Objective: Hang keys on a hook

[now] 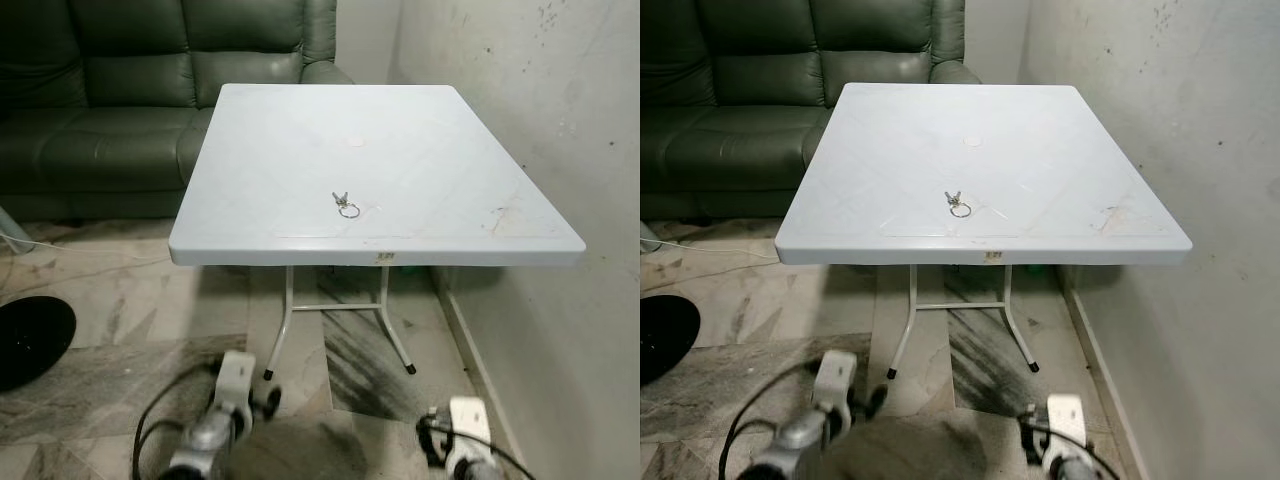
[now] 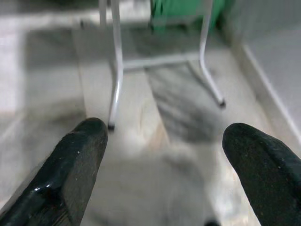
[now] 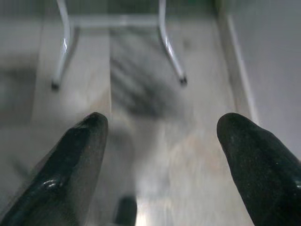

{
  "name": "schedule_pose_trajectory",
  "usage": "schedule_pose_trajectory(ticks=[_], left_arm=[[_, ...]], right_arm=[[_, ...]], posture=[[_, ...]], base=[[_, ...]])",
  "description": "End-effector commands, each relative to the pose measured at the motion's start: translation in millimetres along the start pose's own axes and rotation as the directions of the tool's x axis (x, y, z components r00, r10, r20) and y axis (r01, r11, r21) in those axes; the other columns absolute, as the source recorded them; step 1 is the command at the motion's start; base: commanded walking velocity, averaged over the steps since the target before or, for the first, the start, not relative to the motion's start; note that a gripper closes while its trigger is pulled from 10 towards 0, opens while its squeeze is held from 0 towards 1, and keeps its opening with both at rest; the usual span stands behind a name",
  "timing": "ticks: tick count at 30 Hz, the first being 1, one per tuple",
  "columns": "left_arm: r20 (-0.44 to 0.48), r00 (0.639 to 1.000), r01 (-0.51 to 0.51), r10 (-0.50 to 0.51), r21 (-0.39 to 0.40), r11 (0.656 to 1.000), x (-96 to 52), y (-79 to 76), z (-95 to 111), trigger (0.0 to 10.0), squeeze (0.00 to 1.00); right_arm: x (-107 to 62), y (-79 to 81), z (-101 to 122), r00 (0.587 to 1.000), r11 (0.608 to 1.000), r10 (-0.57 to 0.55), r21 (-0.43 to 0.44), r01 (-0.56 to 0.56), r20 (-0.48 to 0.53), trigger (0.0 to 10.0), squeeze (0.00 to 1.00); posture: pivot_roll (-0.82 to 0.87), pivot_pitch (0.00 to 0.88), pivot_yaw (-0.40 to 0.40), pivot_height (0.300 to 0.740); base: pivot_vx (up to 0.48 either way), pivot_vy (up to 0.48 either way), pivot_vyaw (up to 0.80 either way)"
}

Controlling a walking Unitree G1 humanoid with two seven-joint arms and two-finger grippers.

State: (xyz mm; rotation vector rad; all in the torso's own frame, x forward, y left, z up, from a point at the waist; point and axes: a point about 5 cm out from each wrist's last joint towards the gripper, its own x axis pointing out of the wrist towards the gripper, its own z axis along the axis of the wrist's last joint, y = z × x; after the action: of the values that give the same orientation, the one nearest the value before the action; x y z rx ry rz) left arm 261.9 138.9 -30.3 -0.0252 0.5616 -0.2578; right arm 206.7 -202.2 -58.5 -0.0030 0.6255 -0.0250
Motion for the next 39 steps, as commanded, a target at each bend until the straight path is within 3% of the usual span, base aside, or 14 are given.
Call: schedule_pose_trajectory(ticks=[1, 2, 7, 8, 9, 10, 12, 19, 23, 29, 32, 33, 39], left_arm=[[0.037, 0.999, 0.007, -0.006, -0.018, 1.000, -0.6, 3.4, 4, 10.0, 0.00], [0.107, 0.994, 0.019, -0.015, -0.040, 0.999, 0.7, 4.6, 16, 10.0, 0.00], [0.284, 0.958, 0.068, -0.050, -0.056, 0.996, 0.0, 3.5, 40, 10.0, 0.00], [0.321, 0.945, 0.081, -0.057, -0.059, 0.995, -0.9, 2.8, 45, 10.0, 0.00], [0.400, 0.914, 0.104, -0.071, -0.063, 0.993, -3.3, 0.1, 57, 10.0, 0.00], [0.400, 0.914, 0.104, -0.071, -0.063, 0.993, -3.3, 0.1, 57, 10.0, 0.00], [0.496, 0.864, 0.136, -0.089, -0.060, 0.989, -8.3, -5.5, 73, 10.0, 0.00], [0.628, 0.769, 0.182, -0.119, -0.036, 0.983, -20.1, -10.9, 110, 10.0, 0.00], [0.665, 0.743, 0.169, -0.078, -0.073, 0.983, -24.6, -6.8, 129, 10.0, 0.00], [0.663, 0.749, 0.099, -0.003, -0.108, 0.989, -35.6, -4.9, 142, 10.0, 0.00], [0.650, 0.759, 0.082, 0.026, -0.135, 0.988, -38.0, -4.9, 144, 10.0, 0.00], [0.627, 0.778, 0.070, 0.033, -0.138, 0.988, -36.6, -3.9, 142, 10.0, 0.00], [0.607, 0.793, 0.045, 0.060, -0.156, 0.987, -36.2, -2.8, 147, 10.0, 0.00]], right_arm=[[-1.0, -1.0, 3, 0.999, 1.000, 0.003, 0.023, -0.004, 0.040, 10.0, 0.00], [-0.7, -1.9, 13, 0.993, 1.000, 0.008, 0.023, -0.011, 0.119, 10.0, 0.00], [-4.6, -0.1, 38, 0.944, 0.999, 0.021, 0.039, -0.036, 0.328, 10.0, 0.00], [-6.5, 1.8, 44, 0.928, 0.998, 0.027, 0.038, -0.044, 0.372, 10.0, 0.00], [-12.2, 8.1, 58, 0.884, 0.998, 0.047, 0.020, -0.064, 0.465, 10.0, 0.00], [-12.2, 8.1, 58, 0.884, 0.998, 0.047, 0.020, -0.064, 0.465, 10.0, 0.00], [-21.6, 17.6, 79, 0.819, 0.995, 0.073, 0.010, -0.095, 0.569, 10.0, 0.00], [-38.0, 28.9, 123, 0.704, 0.991, 0.114, -0.034, -0.127, 0.701, 10.0, 0.00], [-47.8, 31.2, 147, 0.644, 0.988, 0.137, -0.057, -0.144, 0.752, 10.0, 0.00], [-62.6, 34.5, 163, 0.615, 0.982, 0.185, -0.114, -0.153, 0.766, 10.0, 0.00], [-61.3, 30.9, 161, 0.641, 0.985, 0.174, -0.116, -0.131, 0.747, 10.0, 0.00], [-58.5, 28.2, 160, 0.657, 0.986, 0.165, -0.118, -0.115, 0.736, 10.0, 0.00], [-55.0, 23.1, 165, 0.688, 0.990, 0.138, -0.106, -0.089, 0.712, 10.0, 0.00]], posture=[[-0.04, 0.000, -0.028, 0.740], [-0.04, 0.000, -0.026, 0.740], [-0.04, 0.000, -0.022, 0.740], [-0.05, 0.000, -0.018, 0.740], [-0.05, 0.000, -0.017, 0.740], [-0.05, 0.000, -0.017, 0.740], [-0.05, 0.000, -0.015, 0.740], [-0.05, 0.000, -0.017, 0.740], [-0.04, 0.000, -0.018, 0.740], [-0.04, 0.000, -0.025, 0.740], [-0.03, 0.000, -0.028, 0.740], [-0.03, 0.000, -0.028, 0.740], [-0.04, 0.000, -0.030, 0.740]], base=[[0.000, 0.000, 0.00], [0.000, 0.000, 0.00], [0.000, 0.000, 0.00], [0.000, 0.000, 0.00], [0.000, 0.000, 0.00], [0.000, 0.000, 0.00], [0.000, 0.000, 0.00], [0.000, 0.000, 0.00], [0.000, 0.000, 0.00], [0.000, 0.000, 0.00], [0.000, 0.000, 0.00], [0.000, 0.000, 0.00], [0.000, 0.000, 0.00]])
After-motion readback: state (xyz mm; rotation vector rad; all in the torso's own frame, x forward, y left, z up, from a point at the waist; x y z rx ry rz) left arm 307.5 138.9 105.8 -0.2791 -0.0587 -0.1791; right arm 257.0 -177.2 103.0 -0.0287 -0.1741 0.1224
